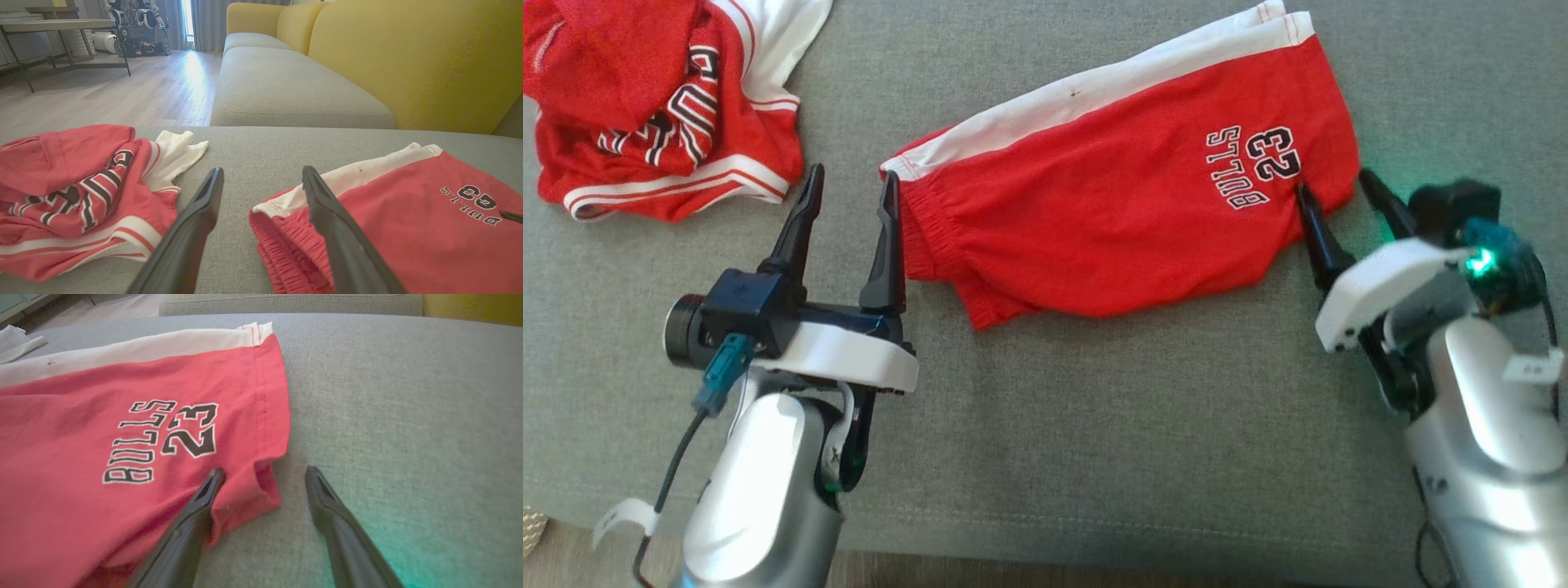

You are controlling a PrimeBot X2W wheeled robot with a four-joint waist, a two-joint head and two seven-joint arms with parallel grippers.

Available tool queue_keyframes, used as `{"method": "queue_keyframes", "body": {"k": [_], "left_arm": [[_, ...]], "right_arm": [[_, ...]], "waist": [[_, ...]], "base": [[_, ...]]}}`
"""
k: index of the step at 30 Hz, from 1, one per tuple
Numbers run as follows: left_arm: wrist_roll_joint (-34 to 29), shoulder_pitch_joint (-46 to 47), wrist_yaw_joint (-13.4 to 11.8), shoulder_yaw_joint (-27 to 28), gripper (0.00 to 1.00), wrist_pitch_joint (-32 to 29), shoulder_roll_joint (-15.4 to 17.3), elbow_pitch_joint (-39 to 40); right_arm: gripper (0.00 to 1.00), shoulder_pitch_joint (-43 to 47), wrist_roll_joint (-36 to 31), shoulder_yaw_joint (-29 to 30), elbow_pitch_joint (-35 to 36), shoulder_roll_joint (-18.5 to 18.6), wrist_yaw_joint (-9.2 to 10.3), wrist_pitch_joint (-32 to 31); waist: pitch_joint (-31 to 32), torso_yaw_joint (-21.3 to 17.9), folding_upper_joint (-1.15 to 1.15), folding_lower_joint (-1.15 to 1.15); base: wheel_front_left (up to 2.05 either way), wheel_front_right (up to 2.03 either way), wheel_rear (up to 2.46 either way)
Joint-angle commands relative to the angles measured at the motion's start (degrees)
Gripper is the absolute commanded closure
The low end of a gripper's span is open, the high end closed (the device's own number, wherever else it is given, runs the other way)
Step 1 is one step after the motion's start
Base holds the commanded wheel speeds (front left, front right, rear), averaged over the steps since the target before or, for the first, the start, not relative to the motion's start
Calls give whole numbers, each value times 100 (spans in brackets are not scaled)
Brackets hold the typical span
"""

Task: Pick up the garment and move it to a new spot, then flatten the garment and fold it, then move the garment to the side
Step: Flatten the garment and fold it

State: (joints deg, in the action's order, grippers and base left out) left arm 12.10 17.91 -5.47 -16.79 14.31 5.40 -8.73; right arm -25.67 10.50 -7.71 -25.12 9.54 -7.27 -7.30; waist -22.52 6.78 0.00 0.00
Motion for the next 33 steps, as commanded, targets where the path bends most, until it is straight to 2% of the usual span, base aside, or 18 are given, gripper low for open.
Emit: {"method": "queue_keyframes", "body": {"k": [1,6,7,8,9,10,15,19,26,33], "left_arm": [[-54,151,23,193,0,69,75,185],[-100,157,48,235,0,69,50,170],[-107,160,58,241,0,69,47,165],[-120,165,70,242,0,69,46,158],[-133,167,77,244,0,69,45,149],[-145,168,83,244,0,69,44,140],[-187,128,96,259,0,69,39,128],[-200,58,91,299,0,69,52,126],[-183,-157,82,387,0,69,122,141],[-163,-280,71,384,0,69,157,131]], "right_arm": [[0,-150,61,-172,7,-42,-22,-128],[0,-339,338,-384,-334,-115,-22,-347],[31,-366,387,-455,-396,-107,-22,-417],[55,-387,446,-530,-448,-101,-22,-487],[69,-404,523,-598,-480,-100,-22,-531],[100,-417,574,-649,-499,-86,-22,-541],[100,-348,835,-720,-488,-43,-22,-449],[100,-87,949,-518,-282,-62,-22,-234],[100,921,919,96,595,-312,-22,-69],[100,1556,740,603,1269,-477,-22,-239]], "waist": [[-23,-4,0,0],[-57,-42,0,0],[-57,-50,0,0],[-57,-58,0,0],[-55,-68,0,0],[-47,-77,0,0],[12,-141,0,0],[110,-227,0,0],[283,-557,0,0],[350,-762,0,0]], "base": [[0,0,0],[0,0,0],[0,0,0],[0,0,0],[0,0,0],[0,0,0],[0,0,0],[0,0,0],[0,0,0],[0,0,0]]}}
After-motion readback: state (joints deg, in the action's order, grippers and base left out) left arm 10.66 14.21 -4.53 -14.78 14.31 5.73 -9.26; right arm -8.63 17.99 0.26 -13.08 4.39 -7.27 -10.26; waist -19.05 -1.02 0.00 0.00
